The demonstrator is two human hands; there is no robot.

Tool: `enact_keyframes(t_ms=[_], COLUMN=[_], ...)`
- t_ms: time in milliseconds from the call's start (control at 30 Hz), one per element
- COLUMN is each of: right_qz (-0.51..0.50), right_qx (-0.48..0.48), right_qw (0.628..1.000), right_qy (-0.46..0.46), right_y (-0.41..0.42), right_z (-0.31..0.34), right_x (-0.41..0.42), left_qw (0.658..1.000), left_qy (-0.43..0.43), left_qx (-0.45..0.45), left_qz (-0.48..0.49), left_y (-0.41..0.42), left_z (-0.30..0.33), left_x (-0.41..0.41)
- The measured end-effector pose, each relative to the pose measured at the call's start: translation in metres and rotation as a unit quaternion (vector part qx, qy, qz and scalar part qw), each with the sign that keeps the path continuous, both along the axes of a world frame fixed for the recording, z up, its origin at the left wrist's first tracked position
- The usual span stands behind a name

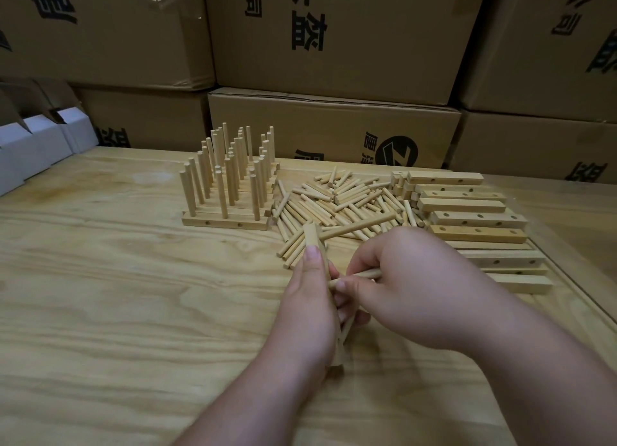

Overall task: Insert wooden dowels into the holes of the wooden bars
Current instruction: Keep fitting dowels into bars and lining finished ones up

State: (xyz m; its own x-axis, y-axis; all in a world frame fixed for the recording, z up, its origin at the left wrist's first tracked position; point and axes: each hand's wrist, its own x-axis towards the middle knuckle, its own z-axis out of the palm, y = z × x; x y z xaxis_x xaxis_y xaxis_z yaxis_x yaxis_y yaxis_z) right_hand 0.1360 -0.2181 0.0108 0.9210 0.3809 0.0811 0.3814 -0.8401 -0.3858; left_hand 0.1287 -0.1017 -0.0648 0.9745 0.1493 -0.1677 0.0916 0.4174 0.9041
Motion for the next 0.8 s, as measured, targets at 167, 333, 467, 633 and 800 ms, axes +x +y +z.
enact_keyframes(t_ms=[167,333,467,633,800], right_qz=[0.006,0.007,0.006,0.008,0.013], right_qx=[0.008,0.113,0.065,0.085,0.159], right_qw=[1.0,0.989,0.997,0.995,0.983], right_qy=[0.005,0.09,0.051,0.06,0.089], right_y=[-0.003,-0.0061,0.0008,0.0009,-0.0051], right_z=[-0.0001,-0.0006,-0.0017,-0.0038,-0.0086], right_x=[0.0031,0.0049,0.0012,0.0021,0.0056], left_qw=[1.0,1.0,1.0,1.0,1.0], left_qy=[0.01,0.006,0.011,0.008,0.007], left_qx=[0.001,0.017,0.009,0.001,0.006], left_qz=[-0.013,-0.016,-0.001,0.0,-0.003], left_y=[0.0015,0.0009,0.0013,0.0012,0.0016], left_z=[0.0001,-0.0007,0.0012,0.0008,-0.0043], left_x=[-0.0004,-0.0005,-0.0014,0.0003,0.0028])
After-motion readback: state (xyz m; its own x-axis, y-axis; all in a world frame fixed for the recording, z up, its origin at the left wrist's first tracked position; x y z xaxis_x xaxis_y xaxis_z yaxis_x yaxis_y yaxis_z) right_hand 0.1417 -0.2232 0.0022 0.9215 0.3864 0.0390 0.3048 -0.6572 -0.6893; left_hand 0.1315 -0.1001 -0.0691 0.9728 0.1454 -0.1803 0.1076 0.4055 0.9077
